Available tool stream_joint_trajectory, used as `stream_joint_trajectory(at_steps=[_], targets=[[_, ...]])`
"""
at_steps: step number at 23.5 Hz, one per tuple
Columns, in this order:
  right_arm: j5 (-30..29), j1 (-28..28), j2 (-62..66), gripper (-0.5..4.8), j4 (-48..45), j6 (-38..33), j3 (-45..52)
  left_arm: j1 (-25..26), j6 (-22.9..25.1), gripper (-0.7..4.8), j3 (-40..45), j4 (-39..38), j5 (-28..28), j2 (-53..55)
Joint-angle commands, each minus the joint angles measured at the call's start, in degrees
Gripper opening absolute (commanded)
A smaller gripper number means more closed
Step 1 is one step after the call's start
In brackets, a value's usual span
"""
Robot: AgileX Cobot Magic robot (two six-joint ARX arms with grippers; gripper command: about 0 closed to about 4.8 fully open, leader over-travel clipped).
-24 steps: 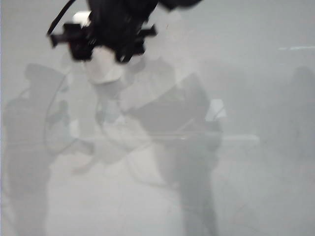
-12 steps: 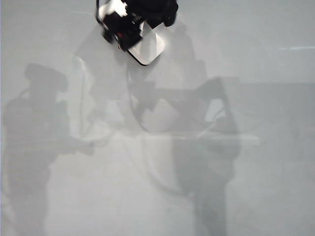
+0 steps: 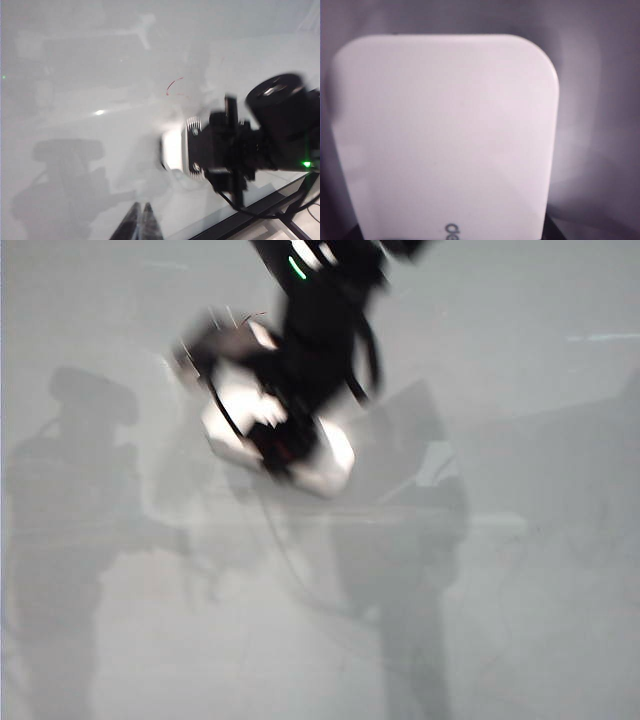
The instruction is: Grab the whiteboard eraser that is attached to the surface of the whiteboard and use it to clean the writing on the whiteboard.
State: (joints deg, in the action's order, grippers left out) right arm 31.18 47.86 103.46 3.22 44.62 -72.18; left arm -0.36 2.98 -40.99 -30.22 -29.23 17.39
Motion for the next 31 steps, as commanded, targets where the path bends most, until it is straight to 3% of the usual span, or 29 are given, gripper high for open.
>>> stream_joint_trajectory(at_steps=[1,4,6,11,16,21,28,31], targets=[[10.5,1.3,-3.5,1.66,-4.6,9.0,-0.9,0.0,0.1,-0.06,-0.4,0.7,0.1,0.0],[19.4,4.5,-7.7,1.68,-2.5,14.2,-0.9,0.1,0.1,-0.06,-0.4,0.7,1.6,0.0],[21.4,6.3,-10.3,1.71,-1.7,14.6,-0.9,0.0,0.1,-0.06,-0.4,0.7,1.7,0.0],[19.5,6.3,-11.2,1.71,-2.8,19.4,-0.9,0.0,0.2,-0.06,-0.4,0.7,2.3,0.0],[15.6,4.9,-9.0,1.71,-10.7,27.1,-1.2,0.0,0.3,-0.05,-0.4,0.7,2.4,0.0],[14.8,4.3,-2.7,1.71,-10.4,27.4,-6.5,0.0,0.3,-0.06,-0.3,0.7,2.7,0.0],[15.4,4.4,3.8,1.71,-6.8,23.9,-9.1,0.0,1.7,-0.05,-0.4,0.7,3.6,0.0],[22.4,4.7,3.4,1.71,-4.8,24.7,-9.2,0.0,1.7,-0.06,-0.4,0.7,3.6,0.0]])
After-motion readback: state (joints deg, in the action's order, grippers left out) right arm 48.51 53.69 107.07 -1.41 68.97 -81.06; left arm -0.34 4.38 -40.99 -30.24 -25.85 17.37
